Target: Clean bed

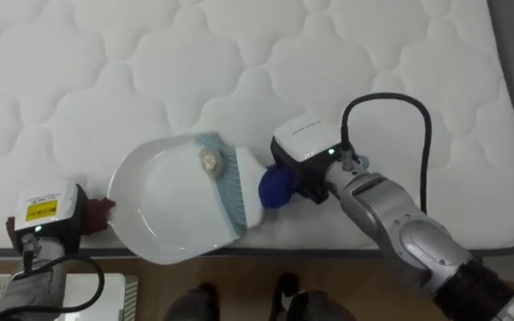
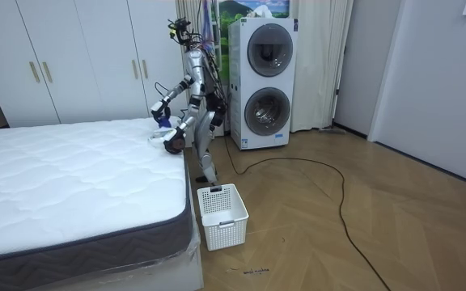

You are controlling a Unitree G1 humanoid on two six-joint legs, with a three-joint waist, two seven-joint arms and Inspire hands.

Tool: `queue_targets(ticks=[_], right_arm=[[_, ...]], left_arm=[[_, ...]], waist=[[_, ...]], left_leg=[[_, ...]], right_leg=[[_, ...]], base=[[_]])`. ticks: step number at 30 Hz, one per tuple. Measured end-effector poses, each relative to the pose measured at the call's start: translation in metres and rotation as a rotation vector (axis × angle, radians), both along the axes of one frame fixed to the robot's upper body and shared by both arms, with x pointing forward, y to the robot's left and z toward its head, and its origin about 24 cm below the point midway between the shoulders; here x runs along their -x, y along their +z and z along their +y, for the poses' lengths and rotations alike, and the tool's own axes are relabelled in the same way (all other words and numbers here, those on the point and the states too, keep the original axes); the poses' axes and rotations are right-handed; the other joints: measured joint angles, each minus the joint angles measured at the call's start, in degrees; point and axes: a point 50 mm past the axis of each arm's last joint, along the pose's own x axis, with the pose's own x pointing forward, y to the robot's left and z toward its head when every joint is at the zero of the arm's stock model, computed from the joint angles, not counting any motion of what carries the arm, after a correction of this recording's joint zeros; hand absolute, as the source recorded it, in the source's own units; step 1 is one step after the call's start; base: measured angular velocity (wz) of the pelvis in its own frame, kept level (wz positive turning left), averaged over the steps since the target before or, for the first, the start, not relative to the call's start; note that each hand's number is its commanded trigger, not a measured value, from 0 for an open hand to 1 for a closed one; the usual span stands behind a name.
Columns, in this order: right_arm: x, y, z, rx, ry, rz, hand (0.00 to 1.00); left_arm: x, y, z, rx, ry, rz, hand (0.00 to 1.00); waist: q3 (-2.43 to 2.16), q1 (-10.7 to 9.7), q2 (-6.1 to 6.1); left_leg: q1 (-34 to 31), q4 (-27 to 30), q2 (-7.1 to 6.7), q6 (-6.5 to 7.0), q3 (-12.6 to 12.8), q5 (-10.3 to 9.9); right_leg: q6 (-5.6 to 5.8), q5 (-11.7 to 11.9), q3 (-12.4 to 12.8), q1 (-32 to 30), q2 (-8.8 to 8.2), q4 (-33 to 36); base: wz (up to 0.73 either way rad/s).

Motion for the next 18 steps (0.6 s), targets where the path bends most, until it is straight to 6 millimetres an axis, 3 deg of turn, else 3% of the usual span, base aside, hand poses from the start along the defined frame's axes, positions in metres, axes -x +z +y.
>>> queue_targets(ticks=[8,18], right_arm=[[-0.004,0.006,-0.003,-0.075,-0.020,-0.061,1.00],[-0.004,-0.002,-0.015,-0.157,-0.081,-0.028,1.00]], left_arm=[[0.002,0.000,0.001,-0.013,0.006,-0.011,1.00],[0.007,-0.003,0.002,-0.019,0.012,-0.010,1.00]], waist=[[0.22,-0.27,-0.22],[0.41,-1.27,-0.16]], left_leg=[[0.10,0.54,-0.17,-0.09,-0.12,-0.03],[0.90,-0.17,-0.34,-0.08,-0.67,-0.04]], right_leg=[[-0.11,-0.47,0.31,-0.10,-0.14,0.78],[-0.01,-0.68,-0.77,1.25,-0.51,0.36]], base=[[0.00],[0.03]])
